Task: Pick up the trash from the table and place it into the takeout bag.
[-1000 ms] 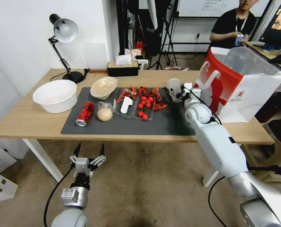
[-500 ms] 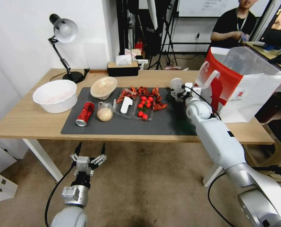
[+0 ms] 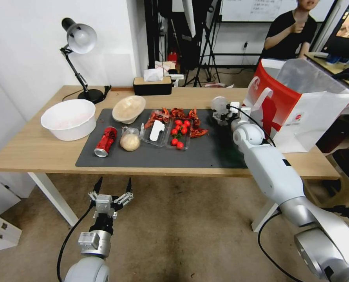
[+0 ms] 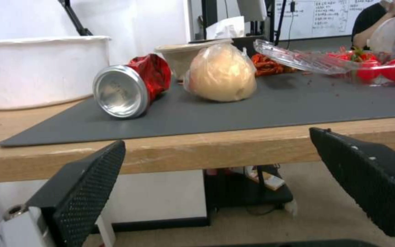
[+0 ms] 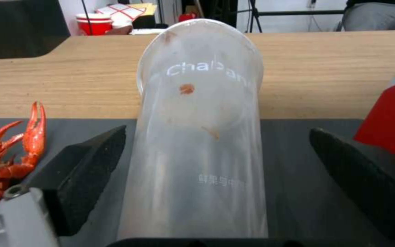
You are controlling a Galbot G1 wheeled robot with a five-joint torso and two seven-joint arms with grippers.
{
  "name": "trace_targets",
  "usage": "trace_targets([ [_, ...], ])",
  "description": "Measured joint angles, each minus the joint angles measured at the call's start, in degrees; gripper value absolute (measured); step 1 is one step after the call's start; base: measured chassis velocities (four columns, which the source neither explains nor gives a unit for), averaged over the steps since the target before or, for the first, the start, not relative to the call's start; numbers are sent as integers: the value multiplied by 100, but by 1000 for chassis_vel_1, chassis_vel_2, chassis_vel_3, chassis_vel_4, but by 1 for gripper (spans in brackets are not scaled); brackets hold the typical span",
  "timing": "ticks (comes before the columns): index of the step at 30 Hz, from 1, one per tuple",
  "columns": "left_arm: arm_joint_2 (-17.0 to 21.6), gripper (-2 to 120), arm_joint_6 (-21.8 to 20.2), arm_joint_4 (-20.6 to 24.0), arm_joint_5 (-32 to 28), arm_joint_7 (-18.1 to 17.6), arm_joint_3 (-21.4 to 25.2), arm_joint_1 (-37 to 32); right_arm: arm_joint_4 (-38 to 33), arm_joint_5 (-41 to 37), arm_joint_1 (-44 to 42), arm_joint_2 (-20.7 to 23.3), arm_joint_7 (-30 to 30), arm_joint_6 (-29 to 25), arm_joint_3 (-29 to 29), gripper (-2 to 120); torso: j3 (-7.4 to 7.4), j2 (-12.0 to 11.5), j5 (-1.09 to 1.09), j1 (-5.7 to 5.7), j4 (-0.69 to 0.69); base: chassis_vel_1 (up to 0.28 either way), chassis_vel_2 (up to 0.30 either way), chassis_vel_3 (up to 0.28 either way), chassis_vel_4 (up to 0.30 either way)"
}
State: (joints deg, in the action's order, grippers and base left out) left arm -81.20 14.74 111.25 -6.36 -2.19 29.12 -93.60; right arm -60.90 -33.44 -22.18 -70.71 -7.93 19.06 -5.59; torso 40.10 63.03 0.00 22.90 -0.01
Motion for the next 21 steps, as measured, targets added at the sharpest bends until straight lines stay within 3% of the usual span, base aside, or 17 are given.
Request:
trace_targets([
  [11,8,100,9,23,7,4,-10,-7,-96,4,-87,10,31,-81,7,64,1,-1,1,1,2,0,0,0,0],
  [14,21,100,12,33,11,8,-23,-17,-196,5,-165,37,27,-94,-10,49,2,-2,3,2,3,0,0,0,0],
  [21,36,100,14,70,14,8,-32,-21,-548,15,-314,95,-35,-58,-63,32,3,-2,2,3,0,0,0,0,0],
])
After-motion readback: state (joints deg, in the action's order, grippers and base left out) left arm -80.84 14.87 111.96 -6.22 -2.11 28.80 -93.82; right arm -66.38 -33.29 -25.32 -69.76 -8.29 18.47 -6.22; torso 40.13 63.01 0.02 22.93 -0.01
